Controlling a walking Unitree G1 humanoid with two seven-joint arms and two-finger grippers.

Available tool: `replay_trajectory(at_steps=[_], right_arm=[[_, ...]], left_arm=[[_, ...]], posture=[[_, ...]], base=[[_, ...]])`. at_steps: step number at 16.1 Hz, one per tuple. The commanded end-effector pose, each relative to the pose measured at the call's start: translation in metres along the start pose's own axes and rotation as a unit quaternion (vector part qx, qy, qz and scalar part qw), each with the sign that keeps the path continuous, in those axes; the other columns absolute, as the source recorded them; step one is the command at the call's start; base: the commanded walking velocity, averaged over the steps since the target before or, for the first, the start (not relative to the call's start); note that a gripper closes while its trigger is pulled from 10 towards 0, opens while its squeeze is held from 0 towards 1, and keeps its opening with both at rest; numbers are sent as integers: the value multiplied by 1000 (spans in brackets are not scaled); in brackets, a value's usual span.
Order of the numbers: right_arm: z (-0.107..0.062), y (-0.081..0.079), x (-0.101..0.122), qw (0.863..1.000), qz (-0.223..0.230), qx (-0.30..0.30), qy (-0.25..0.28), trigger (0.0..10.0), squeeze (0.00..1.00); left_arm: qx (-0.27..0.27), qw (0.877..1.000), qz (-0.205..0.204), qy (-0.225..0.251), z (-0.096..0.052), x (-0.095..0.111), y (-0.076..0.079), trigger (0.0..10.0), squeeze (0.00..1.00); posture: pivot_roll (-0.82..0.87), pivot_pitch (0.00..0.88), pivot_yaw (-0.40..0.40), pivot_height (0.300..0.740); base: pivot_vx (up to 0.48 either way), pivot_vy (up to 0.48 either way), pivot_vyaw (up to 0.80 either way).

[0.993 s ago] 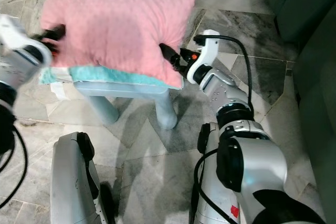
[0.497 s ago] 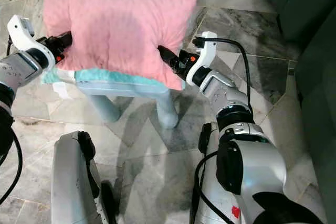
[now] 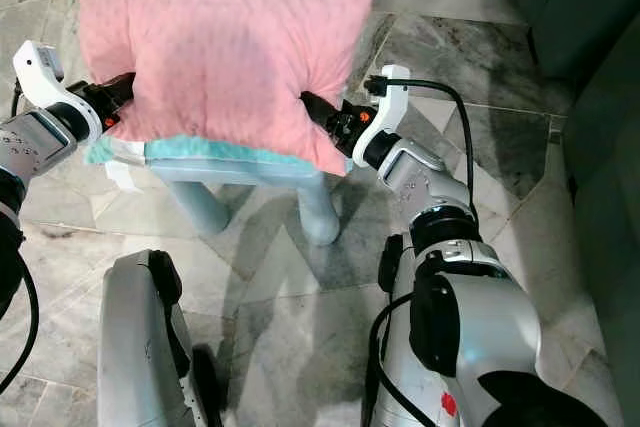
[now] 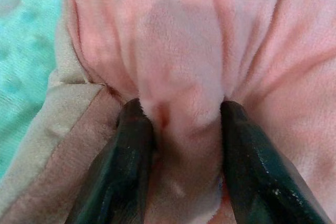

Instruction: Move the pillow to the sofa

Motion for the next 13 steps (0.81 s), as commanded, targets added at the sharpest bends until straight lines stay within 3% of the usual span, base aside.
replay_trajectory(at_steps=[1, 9, 13], right_arm=[[3, -9, -10, 1000, 0, 22, -18, 0, 0], [3, -12, -11, 999, -7, 31, -20, 0, 0], [3, -11, -12, 999, -24, 22, -18, 0, 0]], left_arm=[[3, 1000, 7, -26, -1, -7, -5, 0, 0], [-21, 998, 13, -57, -3, -13, -4, 0, 0], [-17, 998, 39, -36, -2, -7, -4, 0, 0]], posture=[[-85, 318, 71, 373], [-84, 316, 70, 373], [-84, 301, 76, 373]], base=[[0, 0, 0], [0, 0, 0], [0, 0, 0]])
Point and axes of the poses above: a point about 5 cm out from each wrist's last joint towards the gripper, its own z axis pointing out of the wrist towards the gripper, its own x axis along the axis of the wrist's last joint, y = z × x, the point moved 2 cm from there along z, pointing out of the wrist towards the gripper, and after that the axes turned 14 degrees about -z, right-handed, at the moved point
